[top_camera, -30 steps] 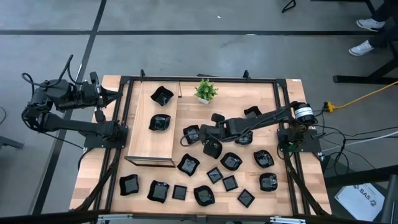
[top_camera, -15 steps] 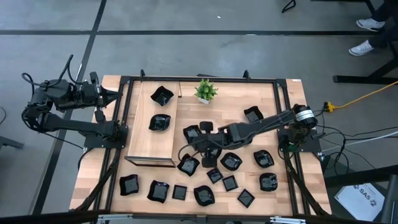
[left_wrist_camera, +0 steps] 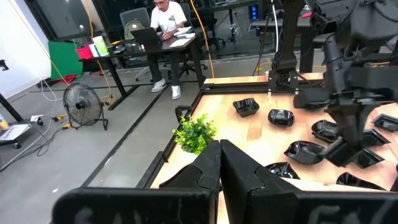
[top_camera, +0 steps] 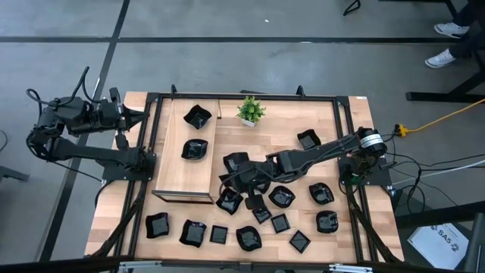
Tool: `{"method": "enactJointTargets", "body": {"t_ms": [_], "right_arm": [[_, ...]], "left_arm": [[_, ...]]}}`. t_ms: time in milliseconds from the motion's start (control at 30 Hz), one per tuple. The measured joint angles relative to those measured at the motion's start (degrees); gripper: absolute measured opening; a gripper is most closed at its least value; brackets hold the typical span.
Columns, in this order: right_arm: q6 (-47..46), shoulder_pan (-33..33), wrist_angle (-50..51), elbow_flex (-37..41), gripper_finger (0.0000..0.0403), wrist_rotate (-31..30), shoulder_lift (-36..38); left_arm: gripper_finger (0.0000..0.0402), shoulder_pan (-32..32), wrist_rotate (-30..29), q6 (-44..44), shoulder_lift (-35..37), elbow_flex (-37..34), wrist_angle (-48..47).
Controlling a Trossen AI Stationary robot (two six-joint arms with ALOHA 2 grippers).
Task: Pick & Place Mini shaped plates
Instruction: Put the black square shape bowl on top of the shelf
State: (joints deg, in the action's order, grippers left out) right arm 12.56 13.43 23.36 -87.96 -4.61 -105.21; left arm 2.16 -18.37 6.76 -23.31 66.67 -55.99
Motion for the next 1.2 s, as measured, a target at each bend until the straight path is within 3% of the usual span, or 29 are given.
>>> {"method": "enactJointTargets", "body": {"t_ms": [300, 833, 1200], "right_arm": [[6.6, 0.0, -6.2, 0.0, 0.0000, 7.7, 0.0], [23.5, -0.9, -21.8, 0.9, 0.0000, 7.8, -2.7], [23.9, -4.7, -27.1, 1.0, 0.0002, 7.1, -5.9]], "left_arm": [[0.0004, 0.0, 0.0, 0.0, 0.0, 0.0, 0.0], [0.0004, 0.0, 0.0, 0.0, 0.0, 0.0, 0.0], [0.0004, 0.0, 0.0, 0.0, 0.0, 0.0, 0.0]]}}
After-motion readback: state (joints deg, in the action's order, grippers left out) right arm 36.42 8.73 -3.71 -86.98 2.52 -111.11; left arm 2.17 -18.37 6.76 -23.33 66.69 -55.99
